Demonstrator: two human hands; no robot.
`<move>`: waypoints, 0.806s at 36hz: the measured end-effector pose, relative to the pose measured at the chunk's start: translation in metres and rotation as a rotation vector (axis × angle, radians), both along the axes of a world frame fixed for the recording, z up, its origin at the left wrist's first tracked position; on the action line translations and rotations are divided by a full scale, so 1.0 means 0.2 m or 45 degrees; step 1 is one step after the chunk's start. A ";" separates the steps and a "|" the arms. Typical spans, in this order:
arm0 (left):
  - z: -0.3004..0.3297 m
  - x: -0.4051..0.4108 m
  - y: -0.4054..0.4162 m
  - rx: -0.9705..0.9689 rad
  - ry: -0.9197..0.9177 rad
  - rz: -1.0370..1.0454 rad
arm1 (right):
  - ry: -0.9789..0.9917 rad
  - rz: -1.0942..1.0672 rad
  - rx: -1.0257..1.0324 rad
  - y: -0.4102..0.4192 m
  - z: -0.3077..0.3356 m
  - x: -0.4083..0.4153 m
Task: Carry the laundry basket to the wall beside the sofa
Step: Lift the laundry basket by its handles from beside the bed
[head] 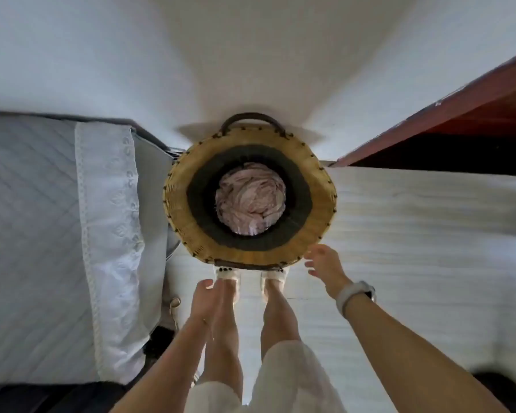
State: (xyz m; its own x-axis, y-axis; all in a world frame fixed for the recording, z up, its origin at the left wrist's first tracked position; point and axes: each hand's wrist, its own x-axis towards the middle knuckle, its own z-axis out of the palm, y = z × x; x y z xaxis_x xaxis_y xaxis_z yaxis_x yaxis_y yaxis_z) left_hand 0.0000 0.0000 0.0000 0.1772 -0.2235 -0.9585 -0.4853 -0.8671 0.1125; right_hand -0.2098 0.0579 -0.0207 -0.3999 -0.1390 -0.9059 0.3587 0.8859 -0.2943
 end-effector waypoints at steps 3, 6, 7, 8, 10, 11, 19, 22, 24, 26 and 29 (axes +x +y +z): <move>-0.13 -0.10 -0.02 -0.005 -0.030 0.077 | 0.176 0.150 -0.141 -0.21 -0.16 -0.05; -0.26 -0.21 -0.02 0.036 -0.015 0.151 | 0.278 0.259 -0.269 -0.47 -0.25 -0.11; -0.28 -0.24 -0.01 0.055 -0.017 0.194 | 0.315 0.302 -0.346 -0.55 -0.27 -0.13; -0.33 -0.25 -0.01 0.074 -0.020 0.217 | 0.362 0.351 -0.425 -0.63 -0.28 -0.15; -0.37 -0.28 -0.01 0.084 -0.016 0.252 | 0.528 0.504 -0.530 -0.78 -0.30 -0.20; -0.39 -0.28 0.00 0.084 -0.039 0.255 | 0.608 0.589 -0.563 -0.83 -0.29 -0.22; -0.37 -0.31 0.03 -0.203 -0.133 0.297 | 0.733 1.174 -0.646 -1.10 -0.23 -0.28; -0.34 -0.31 0.01 -0.287 -0.181 0.303 | 0.721 1.321 -0.604 -1.15 -0.23 -0.29; -0.33 -0.29 0.00 -0.330 -0.194 0.273 | 0.701 1.400 -0.590 -1.16 -0.22 -0.29; -0.29 -0.27 -0.02 -0.333 -0.182 0.279 | 0.647 1.419 -0.603 -1.13 -0.22 -0.28; -0.25 -0.22 -0.06 -0.358 -0.173 0.263 | 0.617 1.418 -0.625 -1.01 -0.21 -0.27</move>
